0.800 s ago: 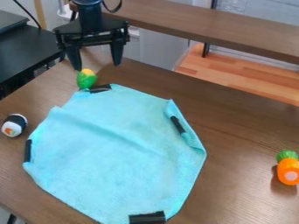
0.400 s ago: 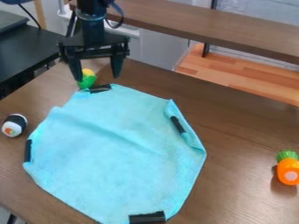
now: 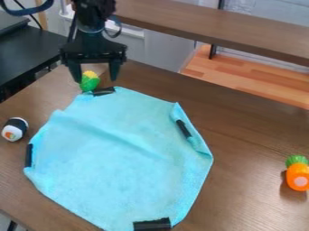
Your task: Put the green fugure into the cloth
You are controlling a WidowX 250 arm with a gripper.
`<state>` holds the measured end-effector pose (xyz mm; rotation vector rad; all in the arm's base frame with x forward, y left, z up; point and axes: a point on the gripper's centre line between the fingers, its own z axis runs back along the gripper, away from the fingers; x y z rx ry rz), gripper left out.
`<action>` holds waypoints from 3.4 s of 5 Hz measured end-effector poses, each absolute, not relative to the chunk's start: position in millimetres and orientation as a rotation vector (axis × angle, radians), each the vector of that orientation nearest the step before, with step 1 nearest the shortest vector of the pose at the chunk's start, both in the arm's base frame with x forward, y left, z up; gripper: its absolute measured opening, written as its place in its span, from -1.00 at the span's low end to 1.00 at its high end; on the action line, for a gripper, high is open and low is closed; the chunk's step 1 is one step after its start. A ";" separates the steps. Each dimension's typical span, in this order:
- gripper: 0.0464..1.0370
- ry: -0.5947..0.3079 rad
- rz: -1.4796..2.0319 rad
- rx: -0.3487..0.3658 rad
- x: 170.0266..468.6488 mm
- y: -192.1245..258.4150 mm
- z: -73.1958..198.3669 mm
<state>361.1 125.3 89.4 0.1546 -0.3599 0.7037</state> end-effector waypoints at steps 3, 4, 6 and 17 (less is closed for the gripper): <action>0.92 -0.405 0.590 0.046 383.3 169.6 82.2; 0.92 -0.415 0.604 0.078 390.3 178.2 71.8; 0.92 -0.447 0.612 0.131 400.7 191.3 59.2; 0.37 -0.575 0.649 0.176 415.1 200.8 60.3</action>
